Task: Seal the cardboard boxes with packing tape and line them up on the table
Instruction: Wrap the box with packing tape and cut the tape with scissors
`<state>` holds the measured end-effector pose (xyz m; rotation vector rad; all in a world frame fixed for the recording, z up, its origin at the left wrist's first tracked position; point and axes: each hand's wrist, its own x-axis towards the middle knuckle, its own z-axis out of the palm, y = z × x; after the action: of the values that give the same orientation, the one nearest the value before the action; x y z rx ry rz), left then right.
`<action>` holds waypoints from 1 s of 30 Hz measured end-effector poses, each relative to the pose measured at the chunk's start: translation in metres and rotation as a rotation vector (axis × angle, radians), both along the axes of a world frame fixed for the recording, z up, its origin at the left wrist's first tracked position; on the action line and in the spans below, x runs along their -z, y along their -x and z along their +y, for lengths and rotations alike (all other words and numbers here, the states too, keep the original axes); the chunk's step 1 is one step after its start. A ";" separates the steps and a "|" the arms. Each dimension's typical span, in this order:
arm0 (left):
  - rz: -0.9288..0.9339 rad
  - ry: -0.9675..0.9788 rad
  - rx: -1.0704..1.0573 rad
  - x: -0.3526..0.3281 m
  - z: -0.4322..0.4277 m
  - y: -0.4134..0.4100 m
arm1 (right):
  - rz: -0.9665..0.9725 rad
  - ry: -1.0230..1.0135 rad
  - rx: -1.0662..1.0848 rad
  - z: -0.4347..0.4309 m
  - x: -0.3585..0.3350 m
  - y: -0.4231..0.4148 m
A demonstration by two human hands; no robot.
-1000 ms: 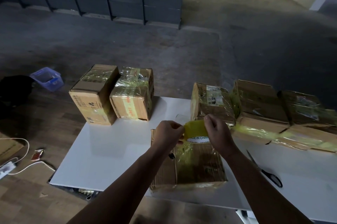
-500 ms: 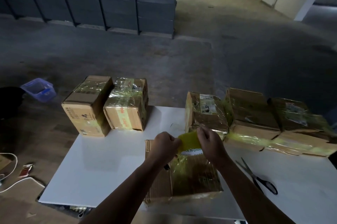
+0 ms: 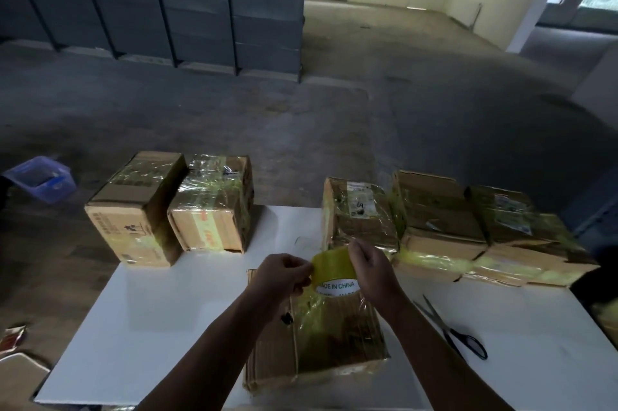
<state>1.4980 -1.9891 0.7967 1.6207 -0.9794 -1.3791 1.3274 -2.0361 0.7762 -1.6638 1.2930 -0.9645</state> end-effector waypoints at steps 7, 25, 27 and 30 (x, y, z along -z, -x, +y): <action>-0.091 -0.059 0.029 -0.001 0.004 0.006 | 0.013 0.006 -0.056 0.005 0.003 0.001; -0.203 0.059 0.085 0.002 0.011 -0.005 | 0.046 0.032 -0.029 0.012 0.002 -0.007; -0.100 0.024 0.086 0.003 0.011 -0.010 | 0.025 0.018 -0.024 0.011 0.002 -0.007; -0.055 -0.016 0.070 0.005 0.010 -0.014 | 0.030 0.013 -0.047 0.010 0.001 -0.009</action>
<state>1.5121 -1.9794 0.7913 1.6584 -1.0689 -1.3980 1.3359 -2.0266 0.7748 -1.7173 1.2641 -0.9254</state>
